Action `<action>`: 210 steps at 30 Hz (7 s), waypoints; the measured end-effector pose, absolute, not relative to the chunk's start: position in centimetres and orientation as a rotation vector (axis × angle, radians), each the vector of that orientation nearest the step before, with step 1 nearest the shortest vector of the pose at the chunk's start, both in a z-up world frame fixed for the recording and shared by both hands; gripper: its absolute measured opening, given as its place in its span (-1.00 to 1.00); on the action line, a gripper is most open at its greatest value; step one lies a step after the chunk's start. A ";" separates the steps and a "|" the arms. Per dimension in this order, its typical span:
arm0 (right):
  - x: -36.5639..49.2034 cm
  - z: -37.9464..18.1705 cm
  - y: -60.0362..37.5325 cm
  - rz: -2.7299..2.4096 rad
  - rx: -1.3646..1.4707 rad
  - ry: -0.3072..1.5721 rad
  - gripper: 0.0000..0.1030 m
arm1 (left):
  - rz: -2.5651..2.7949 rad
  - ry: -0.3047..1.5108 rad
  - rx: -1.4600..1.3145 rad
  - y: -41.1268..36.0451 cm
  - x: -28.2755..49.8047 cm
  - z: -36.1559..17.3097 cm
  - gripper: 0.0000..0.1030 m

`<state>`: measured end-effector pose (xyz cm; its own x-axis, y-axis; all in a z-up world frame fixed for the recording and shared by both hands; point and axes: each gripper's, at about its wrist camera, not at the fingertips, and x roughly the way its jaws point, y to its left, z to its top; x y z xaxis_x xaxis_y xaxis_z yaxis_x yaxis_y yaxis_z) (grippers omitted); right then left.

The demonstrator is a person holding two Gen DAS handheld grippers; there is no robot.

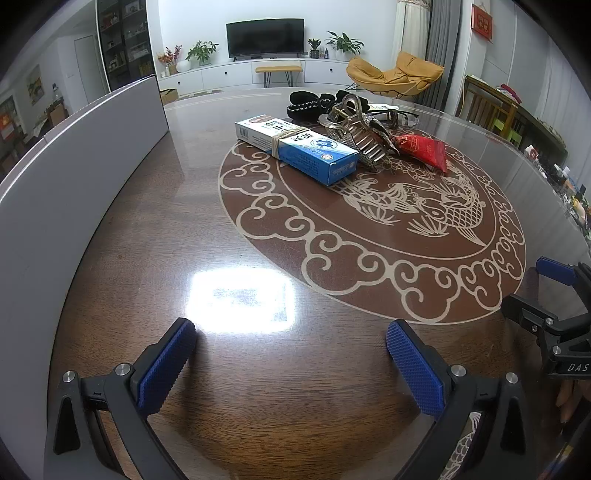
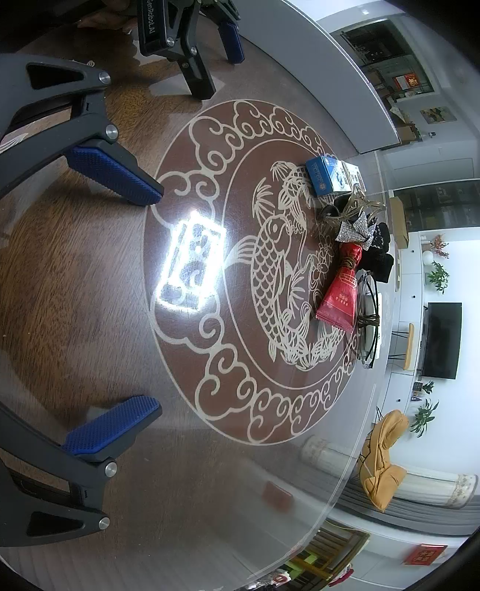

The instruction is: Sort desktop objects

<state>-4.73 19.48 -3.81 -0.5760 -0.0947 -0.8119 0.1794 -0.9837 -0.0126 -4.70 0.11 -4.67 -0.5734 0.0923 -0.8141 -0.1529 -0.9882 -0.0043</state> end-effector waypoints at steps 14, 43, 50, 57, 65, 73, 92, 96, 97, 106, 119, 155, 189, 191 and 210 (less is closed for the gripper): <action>-4.7 -3.8 19.5 -2.656 1.360 0.140 1.00 | 2.667 0.101 -1.375 0.1 -4.7 -4.7 1.00; -4.6 -3.8 19.5 -2.656 1.360 0.140 1.00 | 2.666 0.101 -1.375 0.0 -5.0 -4.7 1.00; -4.6 -3.8 19.5 -2.656 1.360 0.140 1.00 | 2.666 0.101 -1.375 0.0 -4.8 -4.7 1.00; -4.7 -3.8 19.5 -2.656 1.360 0.140 1.00 | 2.571 0.175 -1.374 0.0 -6.6 -4.7 1.00; -4.7 -3.8 19.5 -2.656 1.360 0.139 1.00 | 2.640 0.132 -1.368 -1.2 -7.3 -4.8 1.00; -4.7 -3.8 19.5 -2.657 1.360 0.139 1.00 | 2.646 0.129 -1.366 -1.3 -6.9 -4.7 1.00; -8.5 -3.4 15.9 -2.469 1.317 0.084 1.00 | 2.645 0.128 -1.366 -1.3 -6.8 -4.7 1.00; -13.1 -3.4 13.1 -2.438 1.297 0.083 1.00 | 2.645 0.128 -1.366 -1.3 -6.8 -4.7 1.00; -14.6 -3.4 12.5 -2.436 1.297 0.070 1.00 | 2.645 0.128 -1.366 -1.3 -6.7 -4.7 1.00; -23.4 -3.1 12.1 -2.457 1.320 -0.391 0.92 | 2.644 0.128 -1.366 -1.3 -6.8 -4.7 1.00; -21.9 -2.4 6.7 -2.320 1.274 -0.033 0.25 | 2.641 0.124 -1.363 -1.2 -6.6 -4.7 1.00; -8.8 -3.6 17.6 -2.545 1.294 0.210 0.96 | 2.775 -0.349 -1.626 -0.1 -19.4 -3.9 1.00; -8.8 -3.7 17.6 -2.562 1.308 0.207 1.00 | 2.654 0.106 -1.382 -2.6 -6.6 -4.7 1.00; -8.8 -3.7 17.7 -2.562 1.308 0.206 1.00 | 2.654 0.106 -1.382 -2.5 -6.6 -4.7 1.00; -8.8 -3.7 17.7 -2.562 1.308 0.206 1.00 | 2.656 0.105 -1.383 -2.6 -6.7 -4.7 1.00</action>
